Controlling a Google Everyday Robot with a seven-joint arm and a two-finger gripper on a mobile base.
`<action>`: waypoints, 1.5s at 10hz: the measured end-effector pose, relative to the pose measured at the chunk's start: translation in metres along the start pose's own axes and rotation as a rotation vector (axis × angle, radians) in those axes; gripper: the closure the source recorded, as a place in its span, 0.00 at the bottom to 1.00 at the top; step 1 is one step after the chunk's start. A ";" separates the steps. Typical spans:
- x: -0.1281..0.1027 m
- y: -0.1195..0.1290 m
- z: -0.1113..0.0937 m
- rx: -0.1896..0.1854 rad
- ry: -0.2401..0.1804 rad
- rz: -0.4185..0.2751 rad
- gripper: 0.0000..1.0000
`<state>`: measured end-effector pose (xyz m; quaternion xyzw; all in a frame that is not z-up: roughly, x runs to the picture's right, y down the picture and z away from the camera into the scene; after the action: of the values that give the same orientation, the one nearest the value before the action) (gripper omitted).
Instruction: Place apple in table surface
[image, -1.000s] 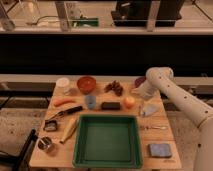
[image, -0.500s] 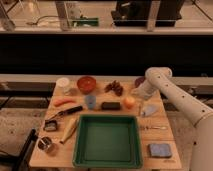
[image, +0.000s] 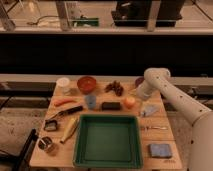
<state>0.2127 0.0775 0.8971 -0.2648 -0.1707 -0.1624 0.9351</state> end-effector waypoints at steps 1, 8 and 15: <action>-0.001 0.001 -0.002 -0.007 0.002 -0.005 0.20; -0.034 -0.019 -0.001 0.061 -0.065 -0.045 0.20; -0.026 -0.029 0.015 0.122 -0.091 -0.035 0.20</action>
<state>0.1746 0.0679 0.9110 -0.2115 -0.2273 -0.1560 0.9377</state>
